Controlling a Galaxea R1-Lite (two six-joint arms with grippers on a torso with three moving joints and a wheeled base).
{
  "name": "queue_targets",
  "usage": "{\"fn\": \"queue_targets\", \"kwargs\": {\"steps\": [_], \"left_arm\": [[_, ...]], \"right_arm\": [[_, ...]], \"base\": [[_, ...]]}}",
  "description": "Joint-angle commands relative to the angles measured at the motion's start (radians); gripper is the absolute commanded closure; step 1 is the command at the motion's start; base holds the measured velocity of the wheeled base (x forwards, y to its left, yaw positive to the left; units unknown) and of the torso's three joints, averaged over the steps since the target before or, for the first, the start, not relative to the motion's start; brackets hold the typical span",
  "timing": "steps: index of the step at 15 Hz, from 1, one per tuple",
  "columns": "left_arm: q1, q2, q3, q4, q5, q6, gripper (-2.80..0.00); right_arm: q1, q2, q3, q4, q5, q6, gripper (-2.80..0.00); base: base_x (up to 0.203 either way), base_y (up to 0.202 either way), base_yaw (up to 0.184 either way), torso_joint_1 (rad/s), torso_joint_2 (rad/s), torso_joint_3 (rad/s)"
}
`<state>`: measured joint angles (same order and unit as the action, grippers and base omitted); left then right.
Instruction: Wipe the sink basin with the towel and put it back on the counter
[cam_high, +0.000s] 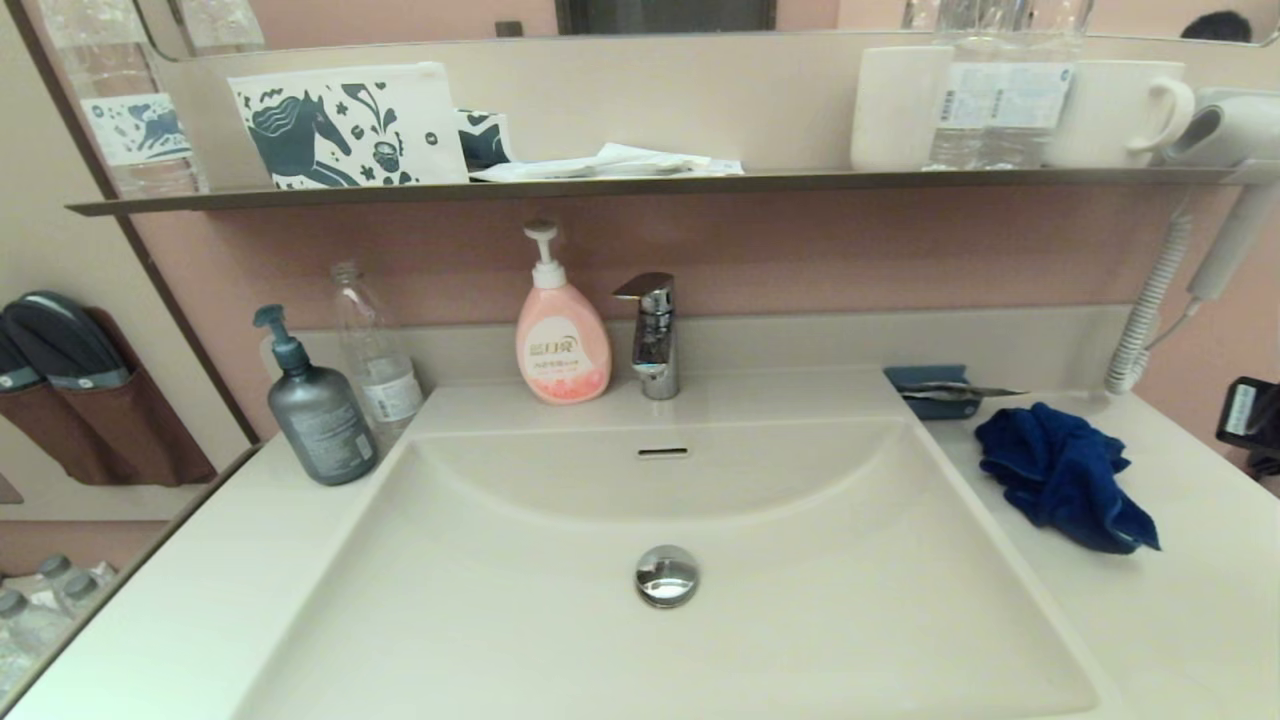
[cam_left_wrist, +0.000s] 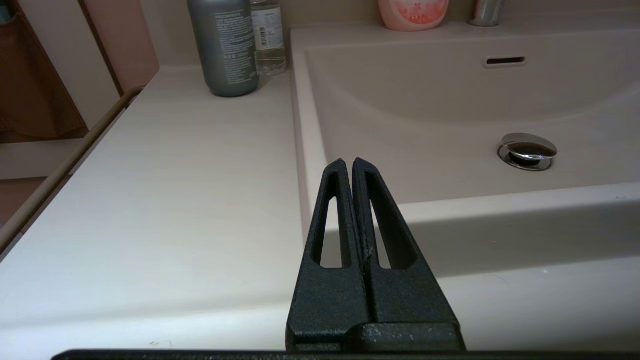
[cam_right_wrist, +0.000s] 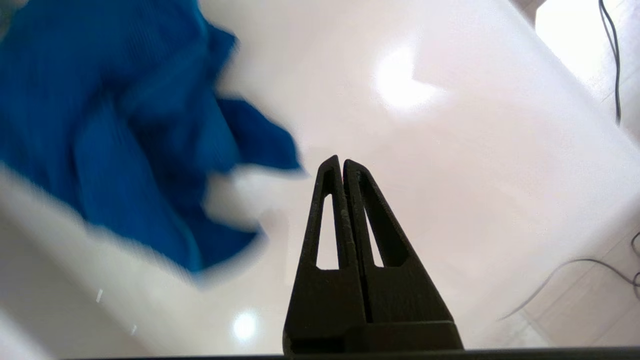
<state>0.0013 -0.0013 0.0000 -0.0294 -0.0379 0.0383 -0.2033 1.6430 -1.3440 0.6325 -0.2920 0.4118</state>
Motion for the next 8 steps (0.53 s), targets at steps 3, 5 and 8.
{"fn": "queue_targets", "kwargs": {"steps": [3,5,8], "left_arm": [[0.0,0.001,0.0,-0.001,0.0,0.0,0.0],[0.0,0.001,0.0,-0.001,0.0,0.0,0.0],[0.0,0.001,0.0,-0.001,0.0,0.0,0.0]], "right_arm": [[-0.023,-0.355,0.205,0.054,0.162,-0.124,0.0],[0.052,-0.491,0.324,0.059,0.243,-0.147,0.0],[0.162,-0.705,0.374,0.08,0.269,-0.115,0.0]], "base": [[0.0,0.0,0.0,0.0,0.0,0.0],[0.0,0.0,0.0,0.0,0.0,0.0],[0.0,0.0,0.0,0.0,0.0,0.0]]}}
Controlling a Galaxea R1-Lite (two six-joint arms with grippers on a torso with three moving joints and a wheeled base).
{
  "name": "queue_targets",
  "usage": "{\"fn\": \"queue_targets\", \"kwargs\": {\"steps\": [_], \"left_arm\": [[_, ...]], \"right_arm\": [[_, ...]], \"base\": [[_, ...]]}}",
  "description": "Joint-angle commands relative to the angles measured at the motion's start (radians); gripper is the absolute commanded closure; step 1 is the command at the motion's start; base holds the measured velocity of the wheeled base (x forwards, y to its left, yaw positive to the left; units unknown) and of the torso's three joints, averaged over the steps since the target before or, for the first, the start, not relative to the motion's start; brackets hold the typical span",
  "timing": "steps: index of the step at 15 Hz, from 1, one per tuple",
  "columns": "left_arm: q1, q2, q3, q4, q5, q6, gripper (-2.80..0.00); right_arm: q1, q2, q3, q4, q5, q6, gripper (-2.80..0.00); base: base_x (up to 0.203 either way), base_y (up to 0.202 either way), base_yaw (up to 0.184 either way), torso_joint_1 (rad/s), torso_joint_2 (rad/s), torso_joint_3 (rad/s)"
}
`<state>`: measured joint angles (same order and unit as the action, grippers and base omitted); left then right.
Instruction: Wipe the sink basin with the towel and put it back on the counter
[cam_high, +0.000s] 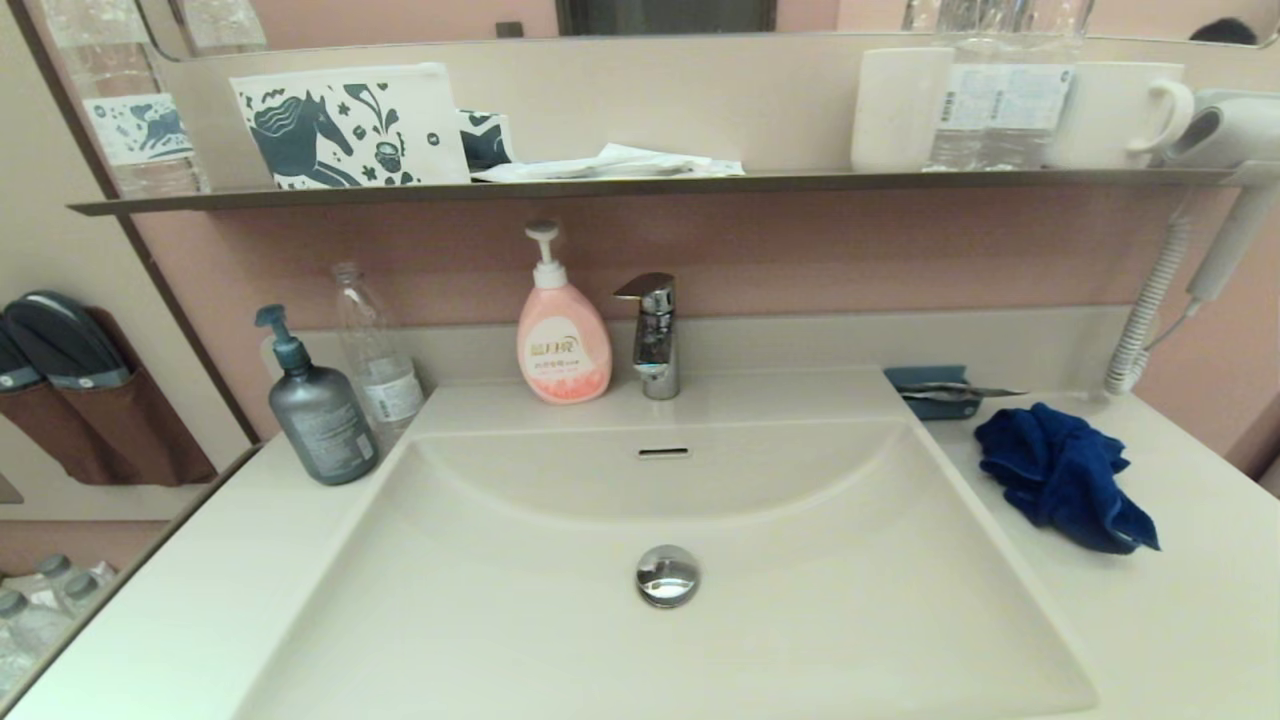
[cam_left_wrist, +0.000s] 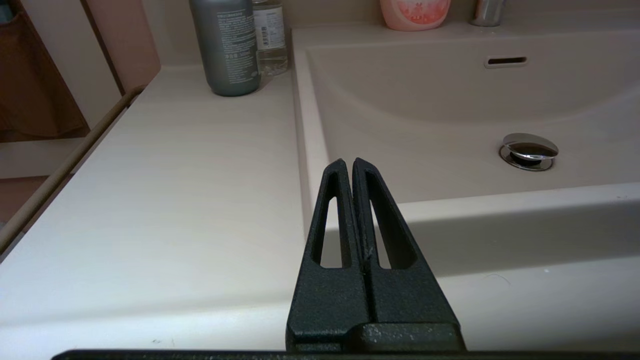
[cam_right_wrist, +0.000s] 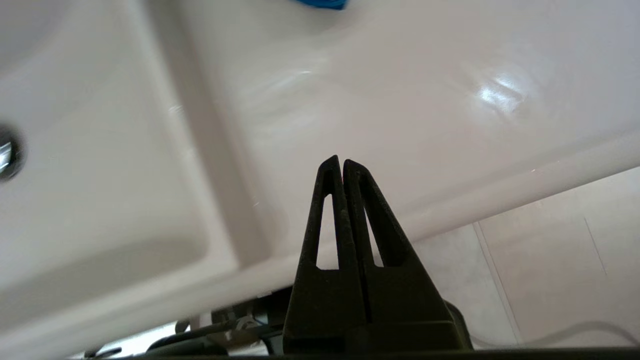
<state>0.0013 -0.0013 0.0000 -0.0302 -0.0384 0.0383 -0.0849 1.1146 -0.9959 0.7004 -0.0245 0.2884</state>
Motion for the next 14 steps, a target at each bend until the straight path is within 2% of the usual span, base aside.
{"fn": "queue_targets", "kwargs": {"steps": [1,6,9,11,14], "left_arm": [[0.0,0.001,0.0,0.0,0.0,0.0,0.0],[0.0,0.001,0.0,0.0,0.0,0.0,0.0],[0.0,0.001,0.0,0.0,0.0,0.0,0.0],[0.0,0.001,0.0,0.0,0.0,0.0,0.0],[0.0,0.001,0.0,0.001,0.0,0.002,0.0]], "right_arm": [[0.056,-0.254,0.031,0.034,-0.003,0.014,0.0],[0.076,-0.669,0.114,0.133,-0.096,0.021,0.0],[0.082,-0.859,0.17,0.148,-0.127,-0.028,0.0],[0.084,-0.971,0.218,0.145,-0.115,-0.098,0.0],[0.084,-1.112,0.362,0.069,-0.023,-0.19,0.0]], "base": [[0.0,0.0,0.0,0.0,0.0,0.0],[0.0,0.0,0.0,0.0,0.0,0.0],[0.0,0.0,0.0,0.0,0.0,0.0],[0.0,0.0,0.0,0.0,0.0,0.0],[0.0,0.0,0.0,0.0,0.0,0.0]]}}
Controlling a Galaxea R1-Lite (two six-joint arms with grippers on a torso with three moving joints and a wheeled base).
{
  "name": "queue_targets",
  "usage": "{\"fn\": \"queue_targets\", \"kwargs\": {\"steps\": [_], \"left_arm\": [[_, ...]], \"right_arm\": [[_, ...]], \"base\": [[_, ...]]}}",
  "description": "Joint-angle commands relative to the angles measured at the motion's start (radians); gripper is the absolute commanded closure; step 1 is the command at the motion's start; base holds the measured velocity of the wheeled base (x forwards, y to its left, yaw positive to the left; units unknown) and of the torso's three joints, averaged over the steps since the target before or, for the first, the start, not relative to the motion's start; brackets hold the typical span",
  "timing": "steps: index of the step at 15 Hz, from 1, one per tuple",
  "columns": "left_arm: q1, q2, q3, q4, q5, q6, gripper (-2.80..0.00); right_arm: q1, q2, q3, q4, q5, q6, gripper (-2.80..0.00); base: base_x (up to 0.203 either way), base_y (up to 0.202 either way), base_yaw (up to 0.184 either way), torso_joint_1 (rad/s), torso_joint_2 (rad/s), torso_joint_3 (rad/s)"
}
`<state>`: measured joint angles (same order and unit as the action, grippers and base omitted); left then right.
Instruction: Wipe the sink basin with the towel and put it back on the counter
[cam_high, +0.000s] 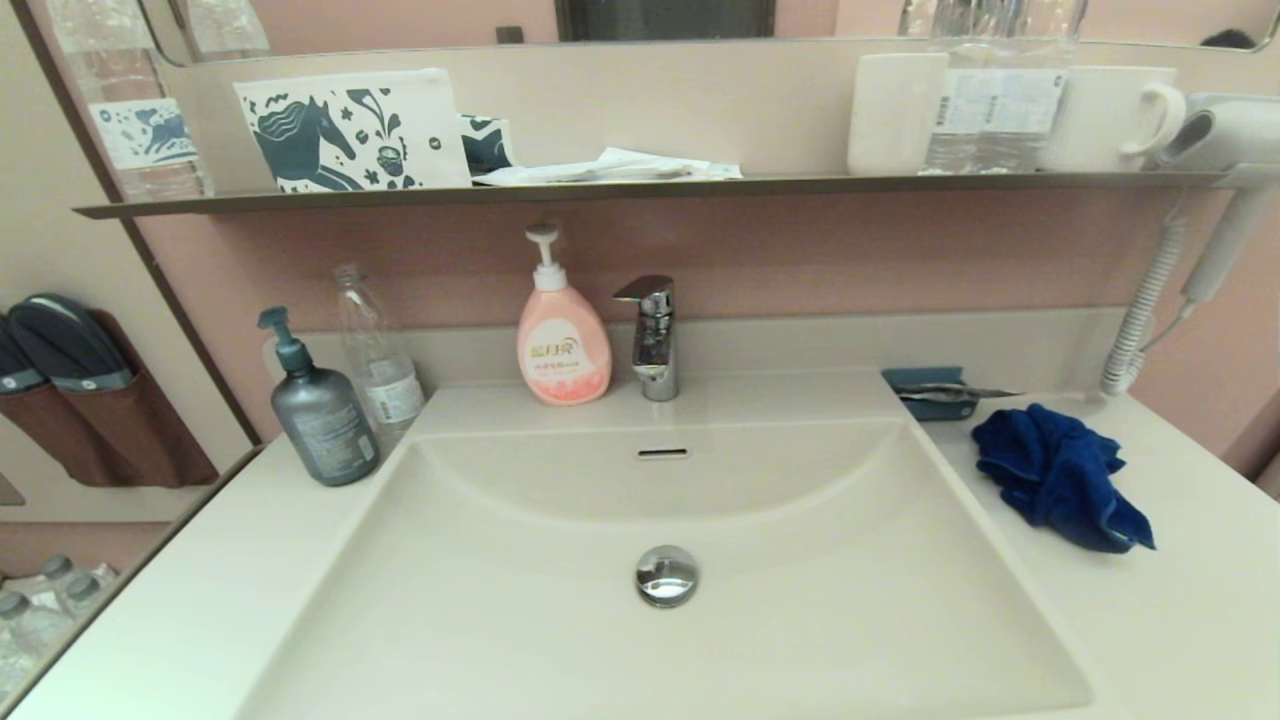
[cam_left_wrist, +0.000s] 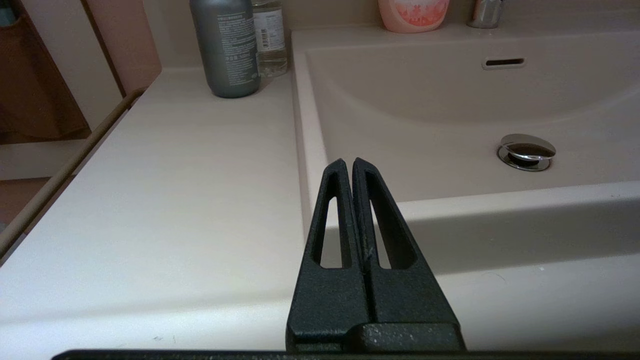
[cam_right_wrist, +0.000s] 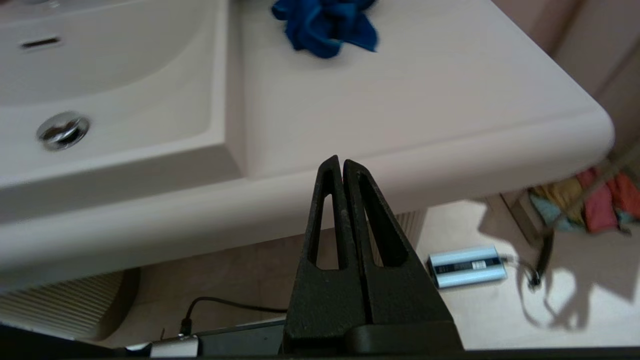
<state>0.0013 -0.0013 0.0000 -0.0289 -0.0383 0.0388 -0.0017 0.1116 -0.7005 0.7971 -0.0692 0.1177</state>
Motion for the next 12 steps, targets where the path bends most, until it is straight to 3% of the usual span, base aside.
{"fn": "queue_targets", "kwargs": {"steps": [1,4,7,9,12], "left_arm": [[0.0,0.001,0.0,0.0,0.0,0.0,0.0],[0.0,0.001,0.0,0.0,0.0,0.0,0.0],[0.0,0.001,0.0,0.0,0.0,0.0,0.0],[0.0,0.001,0.0,0.0,0.0,0.001,0.0],[0.0,0.001,0.0,0.0,0.0,0.0,0.0]], "right_arm": [[0.0,-0.112,0.131,-0.097,0.037,-0.022,0.0],[0.0,-0.112,0.385,-0.393,0.047,-0.042,0.0],[0.0,-0.112,0.656,-0.774,0.054,-0.129,0.0],[0.0,-0.112,0.698,-0.832,0.067,-0.164,0.0],[0.0,-0.112,0.697,-0.788,0.072,-0.156,0.0]], "base": [[0.0,0.0,0.0,0.0,0.0,0.0],[0.0,0.0,0.0,0.0,0.0,0.0],[0.0,0.0,0.0,0.0,0.0,0.0],[0.0,0.0,0.0,0.0,0.0,0.0],[0.0,0.0,0.0,0.0,0.0,0.0]]}}
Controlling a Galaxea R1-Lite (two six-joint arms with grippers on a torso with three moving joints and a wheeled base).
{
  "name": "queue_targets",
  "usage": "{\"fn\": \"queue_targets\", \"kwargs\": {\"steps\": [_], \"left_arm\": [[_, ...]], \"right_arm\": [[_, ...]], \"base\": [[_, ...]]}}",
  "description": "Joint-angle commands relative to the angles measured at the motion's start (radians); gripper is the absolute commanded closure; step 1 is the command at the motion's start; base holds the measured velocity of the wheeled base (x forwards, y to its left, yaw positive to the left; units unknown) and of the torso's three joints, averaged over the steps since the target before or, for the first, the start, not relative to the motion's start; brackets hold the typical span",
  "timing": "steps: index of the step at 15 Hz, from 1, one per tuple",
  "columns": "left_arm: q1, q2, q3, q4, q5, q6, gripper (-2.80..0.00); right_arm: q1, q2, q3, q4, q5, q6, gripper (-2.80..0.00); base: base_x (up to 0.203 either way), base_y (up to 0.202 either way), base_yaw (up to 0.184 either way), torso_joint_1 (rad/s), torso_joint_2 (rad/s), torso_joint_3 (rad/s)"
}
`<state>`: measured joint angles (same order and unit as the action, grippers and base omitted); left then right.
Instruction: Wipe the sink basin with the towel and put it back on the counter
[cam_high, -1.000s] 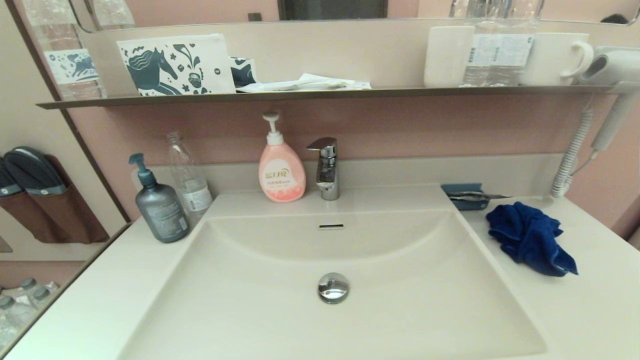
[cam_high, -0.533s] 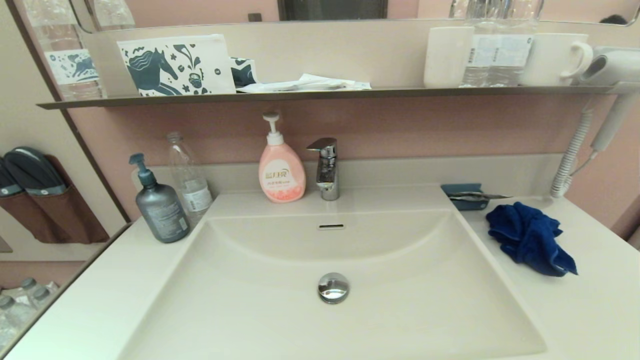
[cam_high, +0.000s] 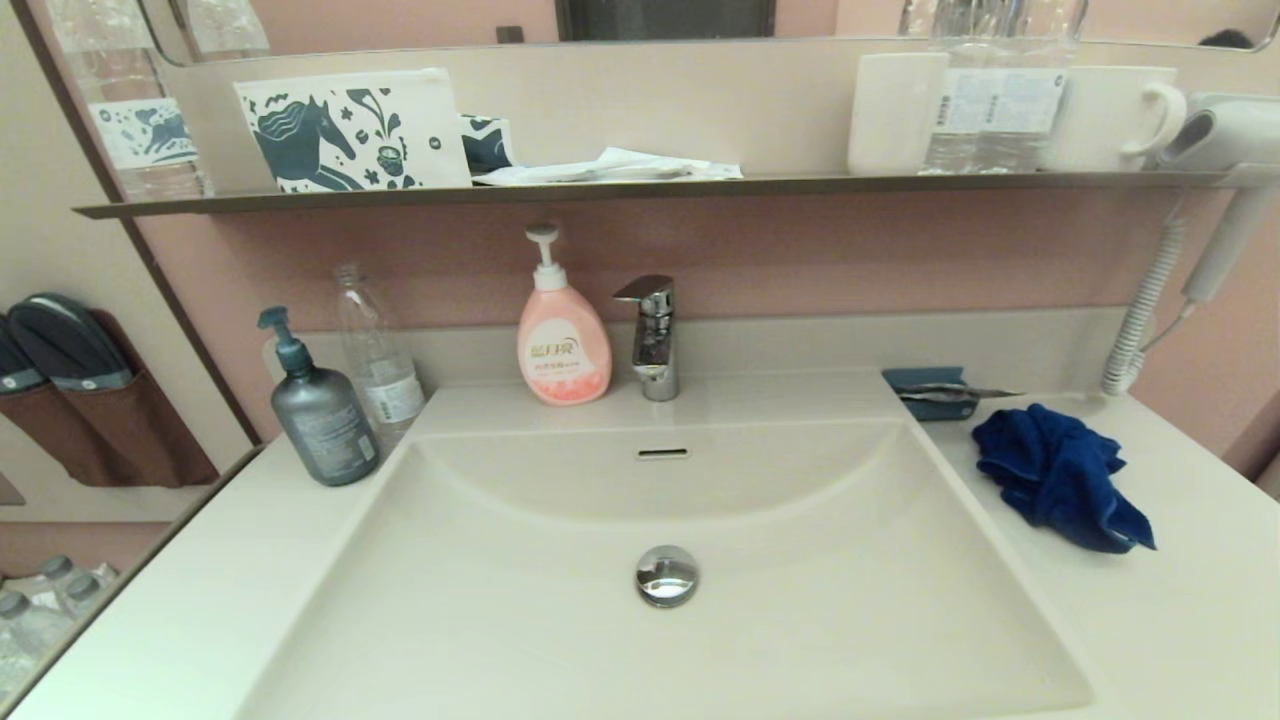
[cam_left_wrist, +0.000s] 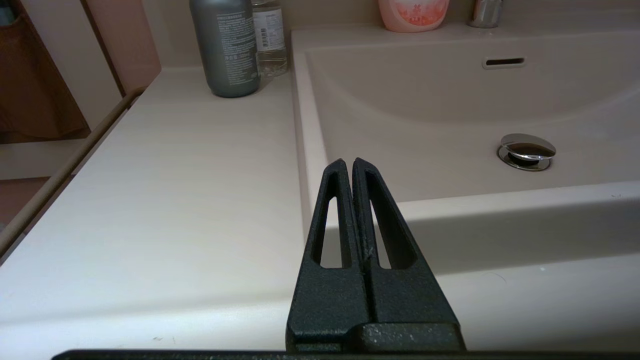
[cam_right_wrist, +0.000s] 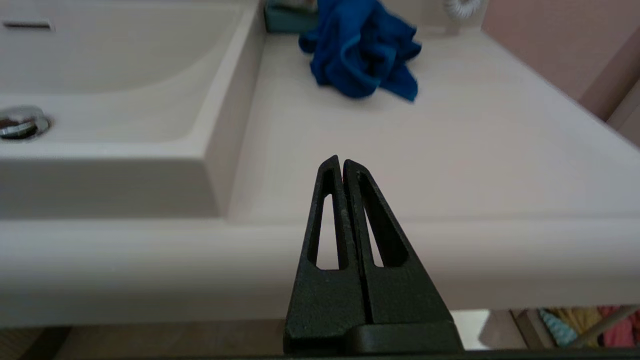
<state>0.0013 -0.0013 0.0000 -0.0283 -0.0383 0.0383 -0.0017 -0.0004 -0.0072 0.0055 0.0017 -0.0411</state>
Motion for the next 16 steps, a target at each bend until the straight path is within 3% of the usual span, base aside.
{"fn": "queue_targets", "kwargs": {"steps": [1,16], "left_arm": [[0.0,0.001,0.0,-0.001,0.0,0.0,0.0],[0.0,0.001,0.0,-0.001,0.0,0.0,0.0]], "right_arm": [[0.0,0.0,0.004,0.001,0.001,0.006,0.0],[0.0,0.0,0.004,0.001,0.0,0.027,0.0]], "base": [[0.0,0.0,0.0,0.0,0.0,0.0],[0.0,0.0,0.0,0.0,0.0,0.0]]}}
